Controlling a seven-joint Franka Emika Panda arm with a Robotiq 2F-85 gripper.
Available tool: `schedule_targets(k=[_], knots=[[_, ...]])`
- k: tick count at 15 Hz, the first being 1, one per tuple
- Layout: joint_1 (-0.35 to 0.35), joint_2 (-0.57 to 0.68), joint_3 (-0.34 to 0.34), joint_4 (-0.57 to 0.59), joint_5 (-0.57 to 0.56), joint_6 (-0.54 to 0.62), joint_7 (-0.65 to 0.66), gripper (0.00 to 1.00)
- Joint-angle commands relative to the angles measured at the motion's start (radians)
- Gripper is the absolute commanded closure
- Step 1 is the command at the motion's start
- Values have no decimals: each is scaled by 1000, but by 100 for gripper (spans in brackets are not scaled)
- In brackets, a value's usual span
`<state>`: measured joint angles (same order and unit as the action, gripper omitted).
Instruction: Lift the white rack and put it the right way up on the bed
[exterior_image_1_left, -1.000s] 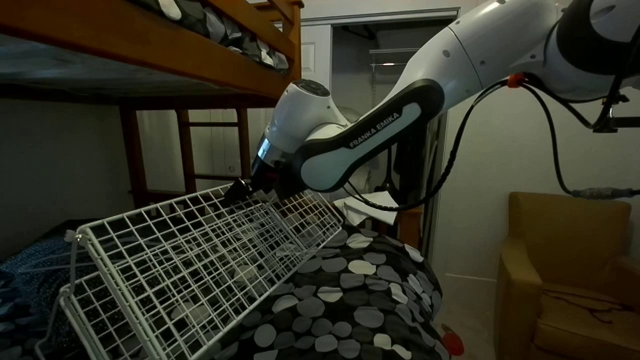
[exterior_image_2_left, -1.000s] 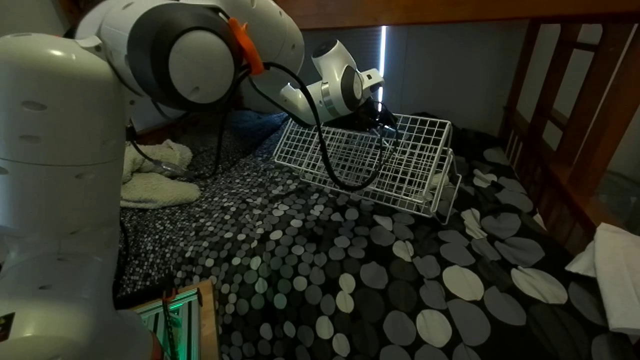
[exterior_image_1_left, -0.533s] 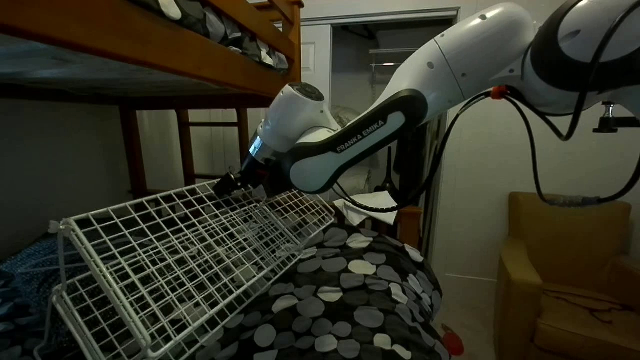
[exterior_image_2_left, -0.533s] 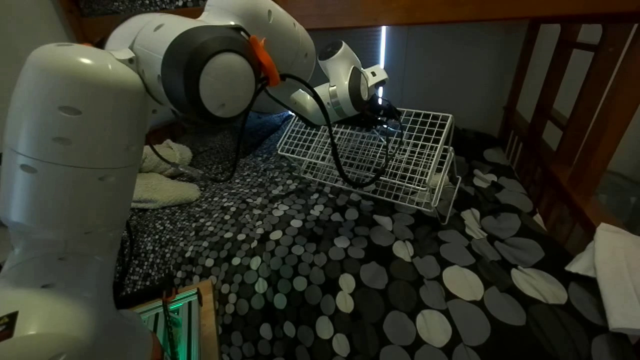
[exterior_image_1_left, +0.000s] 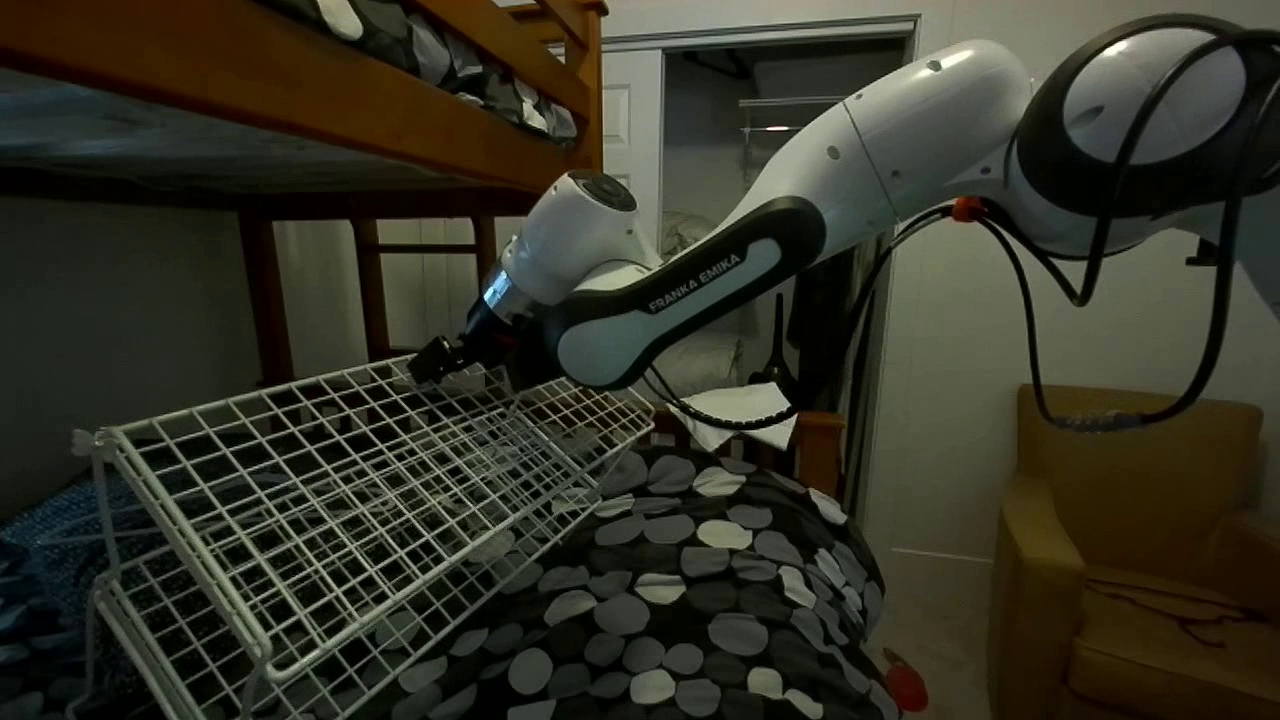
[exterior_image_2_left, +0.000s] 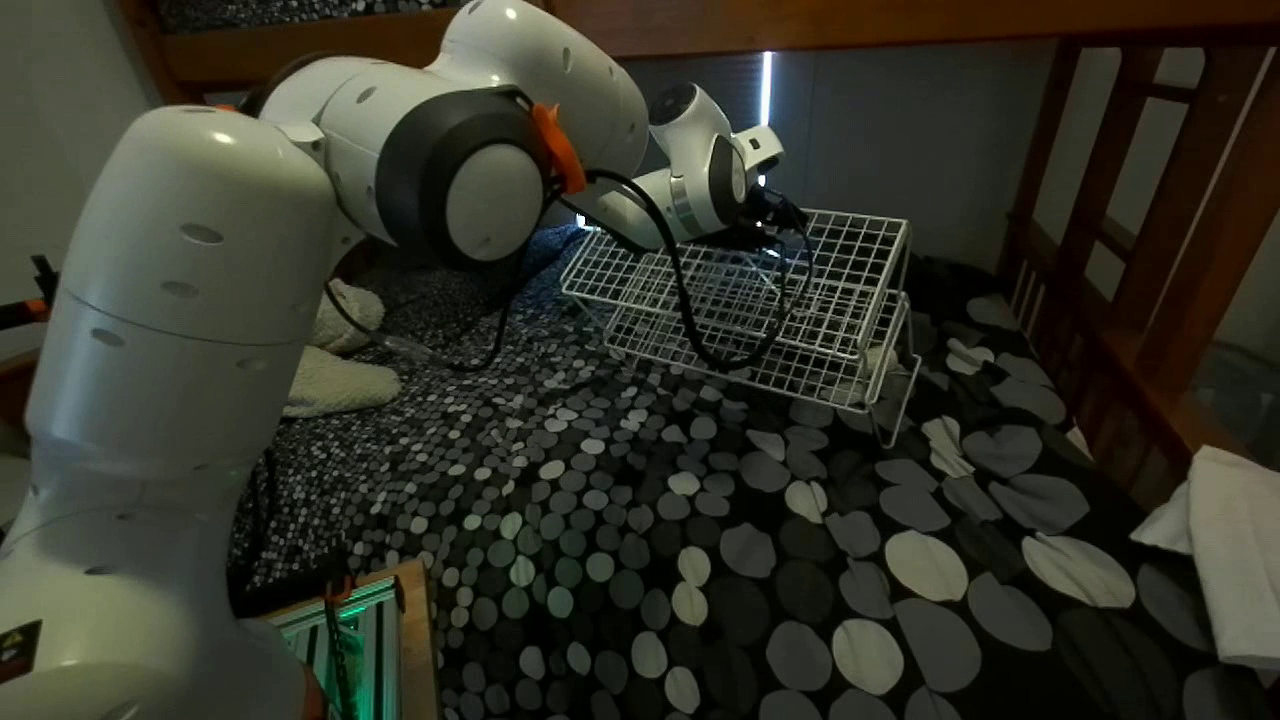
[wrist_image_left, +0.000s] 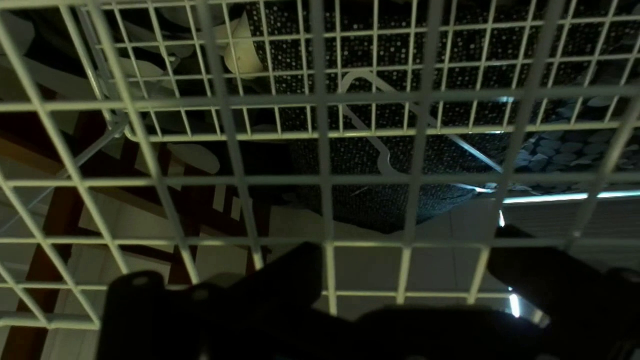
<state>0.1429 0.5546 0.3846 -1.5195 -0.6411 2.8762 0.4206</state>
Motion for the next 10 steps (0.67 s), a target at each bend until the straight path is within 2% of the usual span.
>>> schedule_targets(k=[1, 3, 4, 6, 10], knots=[[9, 67, 17, 31, -3, 52, -31, 0], [12, 74, 13, 41, -1, 59, -31, 0], [34, 67, -15, 50, -10, 50, 11, 0], [34, 67, -2, 58, 6, 53, 17, 0], [83, 67, -51, 97, -15, 66, 91, 0]])
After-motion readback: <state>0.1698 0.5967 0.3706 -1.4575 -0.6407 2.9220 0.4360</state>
